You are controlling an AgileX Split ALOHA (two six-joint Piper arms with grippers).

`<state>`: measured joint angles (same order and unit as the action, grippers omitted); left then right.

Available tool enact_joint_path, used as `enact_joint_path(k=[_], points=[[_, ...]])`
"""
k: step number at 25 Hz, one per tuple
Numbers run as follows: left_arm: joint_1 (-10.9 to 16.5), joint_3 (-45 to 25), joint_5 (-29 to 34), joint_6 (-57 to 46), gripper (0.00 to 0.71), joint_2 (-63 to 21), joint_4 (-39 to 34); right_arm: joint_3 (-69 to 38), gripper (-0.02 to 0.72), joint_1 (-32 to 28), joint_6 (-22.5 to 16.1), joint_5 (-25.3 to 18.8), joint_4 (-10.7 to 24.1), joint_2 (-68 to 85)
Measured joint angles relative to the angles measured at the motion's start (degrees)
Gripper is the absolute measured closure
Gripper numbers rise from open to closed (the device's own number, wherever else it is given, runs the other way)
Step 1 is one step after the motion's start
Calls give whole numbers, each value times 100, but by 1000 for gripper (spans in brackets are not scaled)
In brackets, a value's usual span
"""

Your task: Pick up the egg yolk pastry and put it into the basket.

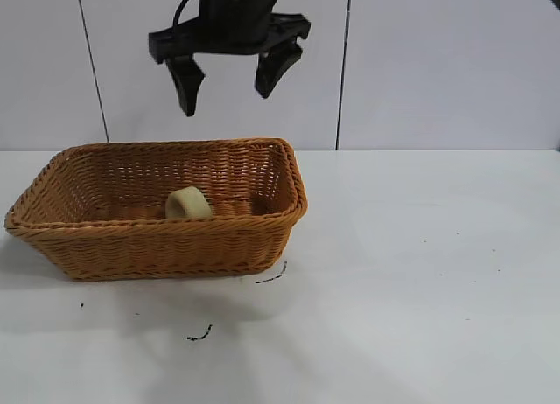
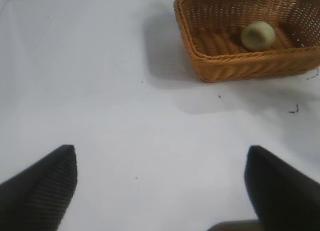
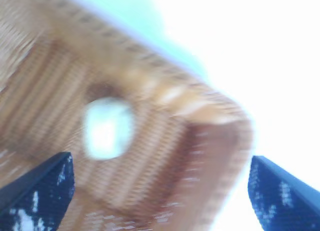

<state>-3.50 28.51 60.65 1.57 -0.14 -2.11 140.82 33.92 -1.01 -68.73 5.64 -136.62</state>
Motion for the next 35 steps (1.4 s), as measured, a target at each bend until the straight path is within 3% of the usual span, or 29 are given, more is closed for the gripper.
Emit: enact_joint_path(k=[20, 27, 35], points=[[0, 0, 0, 0, 17, 0, 0, 0, 26, -2913, -108, -61, -205, 29], [0, 0, 0, 0, 17, 0, 0, -429, 26, -3307, -125, -59, -251, 350], [0, 0, 0, 0, 17, 0, 0, -2548, 26, -3334, -125, -52, -309, 1828]])
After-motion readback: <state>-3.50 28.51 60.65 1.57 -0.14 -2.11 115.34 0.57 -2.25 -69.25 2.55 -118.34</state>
